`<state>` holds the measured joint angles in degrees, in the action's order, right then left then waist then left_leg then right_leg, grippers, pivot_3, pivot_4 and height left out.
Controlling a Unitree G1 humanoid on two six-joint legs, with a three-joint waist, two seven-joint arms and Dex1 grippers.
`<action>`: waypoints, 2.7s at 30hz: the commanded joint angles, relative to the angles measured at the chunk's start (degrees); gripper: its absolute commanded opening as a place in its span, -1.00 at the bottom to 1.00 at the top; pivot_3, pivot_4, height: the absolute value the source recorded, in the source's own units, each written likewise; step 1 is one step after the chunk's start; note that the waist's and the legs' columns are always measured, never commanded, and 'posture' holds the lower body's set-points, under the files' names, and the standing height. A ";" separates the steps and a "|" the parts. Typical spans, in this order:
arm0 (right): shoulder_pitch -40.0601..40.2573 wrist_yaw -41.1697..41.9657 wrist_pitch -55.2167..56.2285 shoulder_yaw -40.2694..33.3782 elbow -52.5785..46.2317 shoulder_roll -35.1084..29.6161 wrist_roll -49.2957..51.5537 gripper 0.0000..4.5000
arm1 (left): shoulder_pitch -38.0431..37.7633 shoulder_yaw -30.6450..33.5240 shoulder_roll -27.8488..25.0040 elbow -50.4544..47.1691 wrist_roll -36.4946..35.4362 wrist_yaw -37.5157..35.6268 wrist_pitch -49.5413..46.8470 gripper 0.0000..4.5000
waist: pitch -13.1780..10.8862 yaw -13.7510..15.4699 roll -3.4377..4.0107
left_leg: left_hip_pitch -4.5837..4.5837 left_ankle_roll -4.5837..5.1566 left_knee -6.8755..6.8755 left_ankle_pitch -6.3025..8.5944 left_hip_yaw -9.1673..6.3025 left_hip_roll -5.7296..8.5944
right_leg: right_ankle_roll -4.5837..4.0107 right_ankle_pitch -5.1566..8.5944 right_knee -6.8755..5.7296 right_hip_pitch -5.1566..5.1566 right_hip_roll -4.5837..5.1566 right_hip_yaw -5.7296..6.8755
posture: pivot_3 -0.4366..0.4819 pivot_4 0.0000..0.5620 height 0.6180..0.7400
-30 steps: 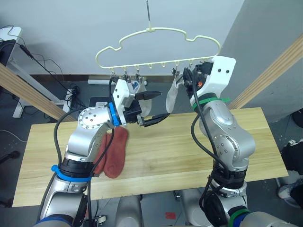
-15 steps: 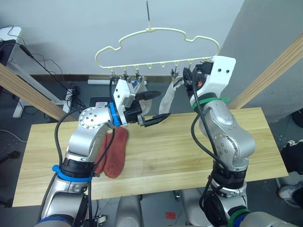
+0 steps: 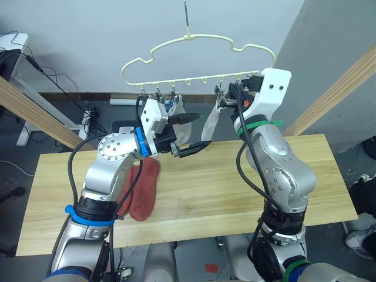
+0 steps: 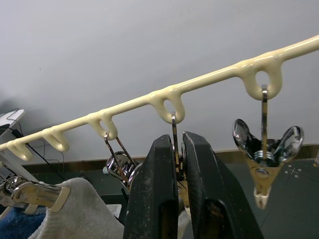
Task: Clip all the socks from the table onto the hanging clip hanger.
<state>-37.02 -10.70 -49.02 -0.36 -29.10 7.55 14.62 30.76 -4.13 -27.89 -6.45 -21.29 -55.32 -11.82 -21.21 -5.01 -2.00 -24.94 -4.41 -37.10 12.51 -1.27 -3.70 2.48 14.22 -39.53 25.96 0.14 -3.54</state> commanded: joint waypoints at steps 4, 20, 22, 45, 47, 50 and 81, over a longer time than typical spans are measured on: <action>-0.36 0.97 1.32 0.37 -1.98 0.53 0.32 -1.00 | -11.68 2.67 -0.51 -4.76 5.06 8.61 2.26 0.74 | 0.25 -0.39 0.00 | 0.05 0.01 0.03 0.00 0.04 -0.01 | 0.00 0.00 0.02 0.01 0.00 -0.09 | -0.37 0.12 1.00; -0.80 2.47 0.22 0.28 -1.15 0.25 0.63 -1.00 | -31.46 8.57 10.58 -4.99 13.42 38.05 -11.95 0.99 | 0.33 0.18 -0.03 | 0.06 0.09 0.02 -0.06 0.00 0.01 | -0.02 -0.03 -0.03 0.01 0.02 -0.02 | -0.33 0.19 1.00; -0.82 2.49 0.09 0.28 -1.17 0.23 0.60 -1.00 | -30.59 9.19 11.51 -3.99 13.63 39.96 -13.52 0.99 | 0.34 0.15 -0.04 | 0.07 0.11 0.03 -0.08 0.00 0.01 | -0.03 -0.03 -0.05 0.00 0.01 -0.01 | -0.33 0.19 1.00; -1.39 3.57 0.15 0.33 -0.88 -0.14 0.44 -1.00 | -26.21 8.34 10.32 3.56 15.31 39.25 -15.97 -0.37 | 1.09 -0.06 -0.03 | 0.10 0.11 0.08 -0.08 0.03 0.00 | -0.04 -0.04 0.02 -0.01 0.00 -0.04 | -0.37 0.15 1.00; -1.46 3.64 0.20 0.33 -0.81 -0.11 0.48 -1.00 | -26.44 8.51 10.13 3.18 14.96 38.65 -15.63 -0.59 | 1.09 -0.06 -0.03 | 0.10 0.11 0.09 -0.08 0.04 0.00 | -0.04 -0.04 0.05 -0.01 0.00 -0.04 | -0.37 0.15 1.00; -1.46 3.73 0.29 0.36 -0.71 -0.11 0.47 -1.00 | -26.96 8.73 9.91 2.25 14.48 37.66 -14.16 -0.96 | 1.09 -0.05 -0.03 | 0.09 0.11 0.10 -0.08 0.04 0.00 | -0.04 -0.04 0.07 -0.01 0.00 -0.04 | -0.35 0.13 1.00; -2.64 3.46 -0.30 -0.34 -0.63 -0.98 0.46 -1.00 | -2.09 -4.14 17.27 7.63 10.28 17.83 6.31 -0.98 | 1.10 -0.57 -0.01 | -0.05 0.12 0.16 -0.08 0.02 0.02 | 0.04 -0.10 0.51 -0.07 -0.02 -0.04 | -0.41 0.14 1.00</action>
<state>-38.82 -7.57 -49.66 -0.95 -27.77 6.43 14.66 28.04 -8.53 -11.02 1.44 -11.12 -37.93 -6.88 -20.11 -5.58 -2.01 -24.98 -4.29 -36.95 12.42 -1.25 -3.68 2.51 14.12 -39.03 25.89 0.12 -3.58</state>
